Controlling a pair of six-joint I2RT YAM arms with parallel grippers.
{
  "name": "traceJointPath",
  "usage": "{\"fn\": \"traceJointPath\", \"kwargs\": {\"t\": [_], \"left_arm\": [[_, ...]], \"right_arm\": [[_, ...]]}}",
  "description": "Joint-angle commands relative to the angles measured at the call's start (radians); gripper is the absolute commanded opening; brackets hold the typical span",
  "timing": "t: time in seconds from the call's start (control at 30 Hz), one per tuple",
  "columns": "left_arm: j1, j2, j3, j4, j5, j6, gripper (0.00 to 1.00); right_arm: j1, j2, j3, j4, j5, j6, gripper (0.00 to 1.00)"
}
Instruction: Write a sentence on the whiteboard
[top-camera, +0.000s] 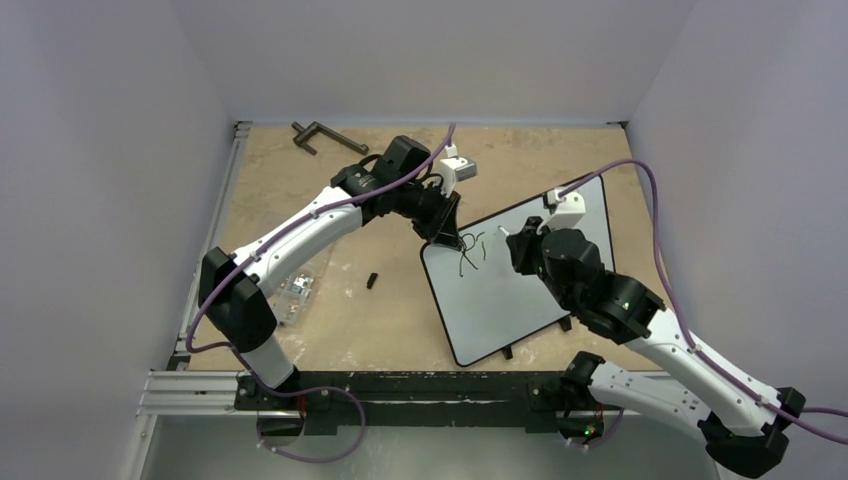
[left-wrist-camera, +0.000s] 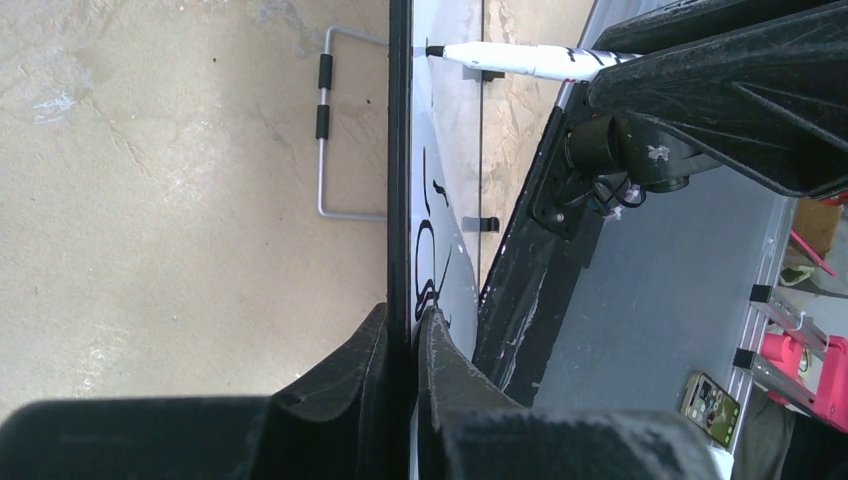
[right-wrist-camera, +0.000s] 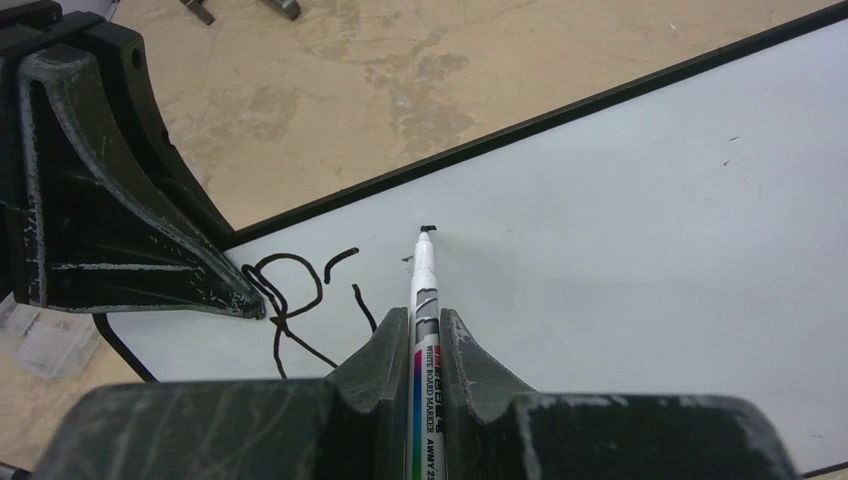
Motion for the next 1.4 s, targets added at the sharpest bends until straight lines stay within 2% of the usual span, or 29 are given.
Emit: {"fn": "traceJointPath", "kwargs": {"t": [0.0, 0.53, 1.03, 1.37], "left_arm": [[0.006, -0.043, 0.001, 0.05, -0.112, 0.065, 0.0], [0.006, -0.045, 0.001, 0.05, -0.115, 0.064, 0.0], [0.005, -0.046, -0.002, 0.054, -0.113, 0.062, 0.0], [0.005, -0.049, -0.004, 0.055, -0.113, 0.062, 0.0]], "right_arm": [[-0.003, -0.007, -0.02, 0.05, -0.037, -0.001, 0.0], [-0.003, -0.057, -0.08, 0.028, -0.118, 0.024, 0.0], [-0.003, -0.06, -0.076, -0.099, 0.001, 0.106, 0.0], [-0.002, -0.046, -0.072, -0.139, -0.02, 0.131, 0.0]]}}
